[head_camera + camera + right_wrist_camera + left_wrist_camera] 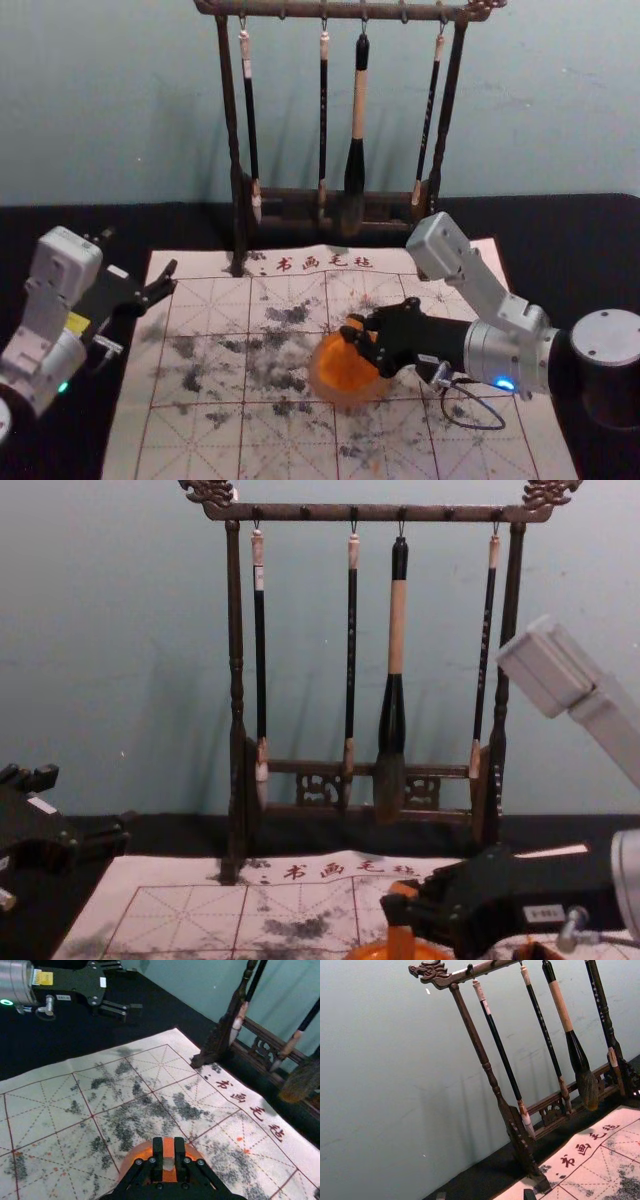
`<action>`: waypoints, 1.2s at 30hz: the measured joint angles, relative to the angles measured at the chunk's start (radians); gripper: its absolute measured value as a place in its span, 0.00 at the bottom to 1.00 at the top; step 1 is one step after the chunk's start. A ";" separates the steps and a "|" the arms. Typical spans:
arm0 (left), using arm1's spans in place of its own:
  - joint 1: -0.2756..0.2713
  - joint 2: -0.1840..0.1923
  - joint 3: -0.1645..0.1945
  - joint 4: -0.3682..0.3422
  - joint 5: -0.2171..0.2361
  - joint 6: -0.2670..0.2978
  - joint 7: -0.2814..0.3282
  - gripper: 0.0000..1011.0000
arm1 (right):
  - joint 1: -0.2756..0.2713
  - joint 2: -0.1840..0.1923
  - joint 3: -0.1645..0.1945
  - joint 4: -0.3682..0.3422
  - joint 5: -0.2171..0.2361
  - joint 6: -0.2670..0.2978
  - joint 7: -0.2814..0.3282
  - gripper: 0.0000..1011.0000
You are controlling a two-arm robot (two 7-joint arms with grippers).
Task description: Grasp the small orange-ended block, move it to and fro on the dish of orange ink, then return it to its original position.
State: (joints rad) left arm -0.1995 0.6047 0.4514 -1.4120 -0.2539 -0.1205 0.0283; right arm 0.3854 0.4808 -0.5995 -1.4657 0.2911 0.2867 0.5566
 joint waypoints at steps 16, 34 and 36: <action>0.000 0.000 0.000 0.000 0.000 0.000 0.000 0.99 | -0.042 0.038 0.030 -0.062 0.021 0.022 -0.006 0.08; 0.000 0.000 0.000 0.000 0.000 0.000 0.000 0.99 | -0.170 0.131 0.157 -0.245 0.095 0.079 -0.106 0.08; 0.000 0.000 0.000 0.000 0.000 0.000 0.000 0.99 | -0.191 0.148 0.174 -0.268 0.099 0.084 -0.117 0.08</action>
State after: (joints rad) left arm -0.1995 0.6047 0.4514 -1.4119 -0.2539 -0.1205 0.0283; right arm 0.1941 0.6286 -0.4257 -1.7335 0.3902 0.3710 0.4394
